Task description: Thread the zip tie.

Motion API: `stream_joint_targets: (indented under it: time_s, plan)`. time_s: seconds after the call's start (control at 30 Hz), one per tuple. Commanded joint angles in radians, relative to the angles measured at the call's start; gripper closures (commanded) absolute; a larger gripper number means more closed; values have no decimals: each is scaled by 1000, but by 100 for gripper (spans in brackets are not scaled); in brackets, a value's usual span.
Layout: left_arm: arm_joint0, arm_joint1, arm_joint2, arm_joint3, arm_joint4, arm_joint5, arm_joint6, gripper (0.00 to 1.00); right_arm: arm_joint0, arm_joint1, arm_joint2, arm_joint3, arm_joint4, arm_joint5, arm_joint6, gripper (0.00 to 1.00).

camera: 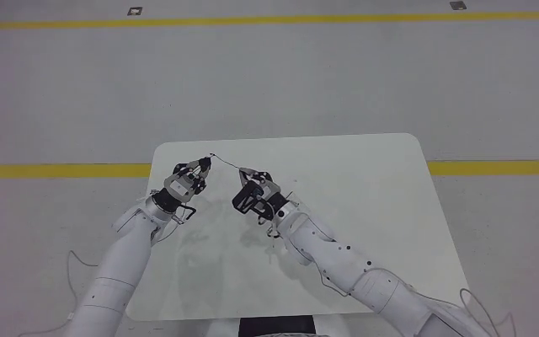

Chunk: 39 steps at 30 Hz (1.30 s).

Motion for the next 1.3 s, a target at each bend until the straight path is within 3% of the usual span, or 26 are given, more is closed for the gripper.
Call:
stream_joint_targets:
  time_s: [0.0,0.07,0.17,0.27,0.53,0.67,0.9,1.07,1.27]
  plan:
    - [0,0,0,0,0,0,0,100,4,4,-12,-6,0,8,-5,0]
    - [0,0,0,0,0,0,0,100,5,6,-19,-13,0,15,-7,4]
    - [0,0,0,0,0,0,0,100,9,7,-23,-20,0,20,-12,20]
    - [0,0,0,0,0,0,0,100,11,5,-22,-24,0,17,-20,47]
    - [0,0,0,0,0,0,0,100,18,-18,-17,-15,4,-7,-47,65]
    - [0,0,0,0,0,0,0,100,24,-33,-15,0,4,-12,-53,80]
    - [0,0,0,0,0,0,0,100,23,-54,-4,25,2,-13,-59,88]
    - [0,0,0,0,0,0,0,100,24,-66,5,37,0,-16,-62,100]
    - [0,0,0,0,0,0,0,100,27,-73,7,49,0,-14,-63,100]
